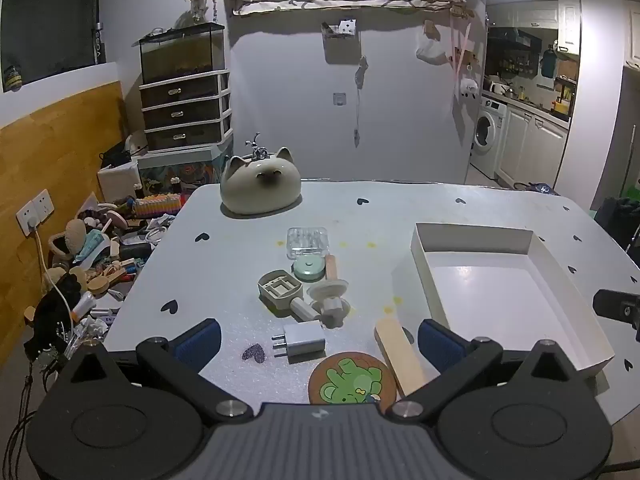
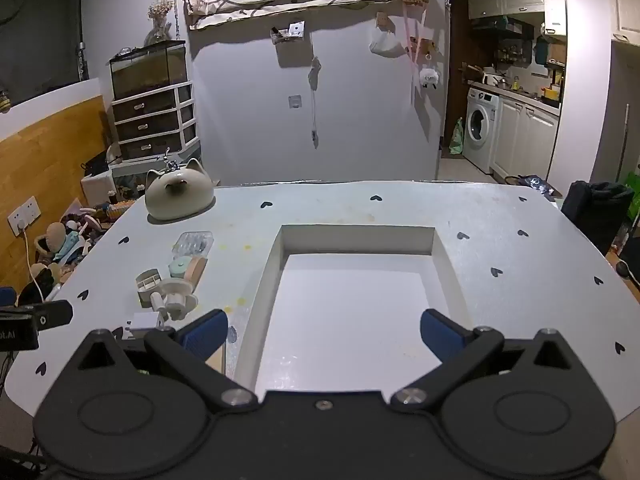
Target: Organize rigid objects
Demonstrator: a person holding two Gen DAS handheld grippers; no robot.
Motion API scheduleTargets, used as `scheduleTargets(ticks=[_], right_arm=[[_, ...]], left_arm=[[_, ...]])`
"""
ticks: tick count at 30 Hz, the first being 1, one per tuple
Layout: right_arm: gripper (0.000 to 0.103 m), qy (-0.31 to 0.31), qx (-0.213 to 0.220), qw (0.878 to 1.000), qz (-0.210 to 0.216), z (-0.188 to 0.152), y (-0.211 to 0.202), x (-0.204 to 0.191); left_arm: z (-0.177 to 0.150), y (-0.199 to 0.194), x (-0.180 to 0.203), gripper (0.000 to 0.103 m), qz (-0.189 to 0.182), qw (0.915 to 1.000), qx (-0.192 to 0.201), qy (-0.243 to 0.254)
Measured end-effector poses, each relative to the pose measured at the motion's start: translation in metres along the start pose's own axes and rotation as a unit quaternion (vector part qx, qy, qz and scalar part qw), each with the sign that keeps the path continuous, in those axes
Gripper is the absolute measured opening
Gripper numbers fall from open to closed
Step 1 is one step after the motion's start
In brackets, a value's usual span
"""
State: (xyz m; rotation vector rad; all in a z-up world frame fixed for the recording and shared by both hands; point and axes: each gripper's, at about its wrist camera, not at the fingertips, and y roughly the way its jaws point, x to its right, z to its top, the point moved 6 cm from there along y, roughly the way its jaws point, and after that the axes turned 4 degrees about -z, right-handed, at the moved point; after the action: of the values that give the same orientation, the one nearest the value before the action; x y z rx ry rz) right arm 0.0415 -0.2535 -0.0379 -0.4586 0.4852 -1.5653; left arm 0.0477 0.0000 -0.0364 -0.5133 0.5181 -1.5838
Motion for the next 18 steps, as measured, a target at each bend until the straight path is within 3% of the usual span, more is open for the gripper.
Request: scheduleTargets(ticks=[18], right_arm=[[0.103, 0.001, -0.001, 1.0, 0.001, -0.0002, -0.0003, 0.0]], left_arm=[[0.0001, -0.0002, 0.0, 0.103, 0.001, 1.0, 0.001, -0.001]])
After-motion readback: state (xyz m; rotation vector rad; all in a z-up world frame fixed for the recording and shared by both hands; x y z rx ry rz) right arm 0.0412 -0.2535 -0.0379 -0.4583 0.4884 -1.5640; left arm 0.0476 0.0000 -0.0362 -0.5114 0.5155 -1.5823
